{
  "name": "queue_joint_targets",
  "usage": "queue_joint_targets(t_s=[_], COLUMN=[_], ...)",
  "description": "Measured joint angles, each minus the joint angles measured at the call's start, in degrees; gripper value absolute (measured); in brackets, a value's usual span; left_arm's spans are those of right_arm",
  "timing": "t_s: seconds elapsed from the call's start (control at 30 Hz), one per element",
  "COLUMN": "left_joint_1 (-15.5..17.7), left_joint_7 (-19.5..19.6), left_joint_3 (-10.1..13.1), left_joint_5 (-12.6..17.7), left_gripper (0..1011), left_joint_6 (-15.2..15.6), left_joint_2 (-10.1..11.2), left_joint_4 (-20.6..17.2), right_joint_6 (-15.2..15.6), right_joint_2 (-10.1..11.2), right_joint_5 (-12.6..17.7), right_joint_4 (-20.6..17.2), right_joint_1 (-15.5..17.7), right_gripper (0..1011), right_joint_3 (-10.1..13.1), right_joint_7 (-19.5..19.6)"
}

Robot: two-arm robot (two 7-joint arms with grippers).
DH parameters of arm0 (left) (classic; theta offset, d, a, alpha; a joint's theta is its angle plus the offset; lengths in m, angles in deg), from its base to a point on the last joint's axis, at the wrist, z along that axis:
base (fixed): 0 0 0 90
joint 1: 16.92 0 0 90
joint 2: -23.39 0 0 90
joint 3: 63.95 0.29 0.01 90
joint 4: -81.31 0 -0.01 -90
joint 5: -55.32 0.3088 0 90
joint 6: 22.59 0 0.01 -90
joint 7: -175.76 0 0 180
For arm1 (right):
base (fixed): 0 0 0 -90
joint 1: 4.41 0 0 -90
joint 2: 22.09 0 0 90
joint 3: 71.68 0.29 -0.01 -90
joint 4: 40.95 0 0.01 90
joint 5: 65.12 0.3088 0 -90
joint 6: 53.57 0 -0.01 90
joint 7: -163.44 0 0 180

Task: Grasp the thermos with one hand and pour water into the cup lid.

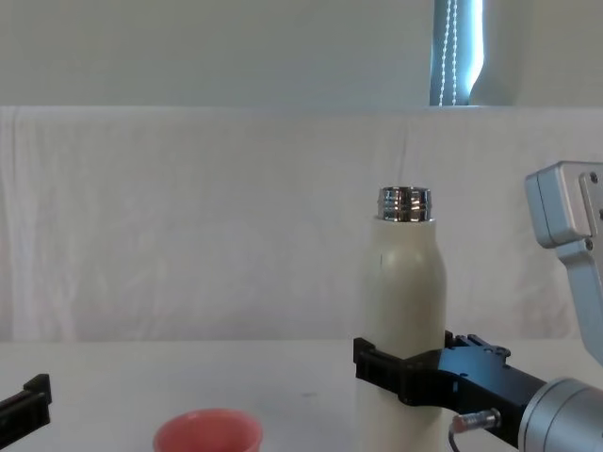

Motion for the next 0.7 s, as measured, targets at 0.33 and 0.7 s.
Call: queue_joint_targets(t_s=[0.33,0.7], left_joint_1=[0.0,0.0], left_joint_7=[0.0,0.0], left_joint_3=[0.0,0.0], left_joint_5=[0.0,0.0], left_gripper=[1001,1001], left_joint_6=[0.0,0.0], left_joint_2=[0.0,0.0], left_joint_4=[0.0,0.0], right_joint_6=[-0.45,-0.9], right_joint_2=[0.16,0.15], right_joint_5=[-0.28,0.25], right_joint_4=[0.5,1.05], right_joint_1=[-0.03,-0.21], right_gripper=[951,996], right_joint_3=[-0.13,0.0], right_joint_7=[-0.03,-0.44])
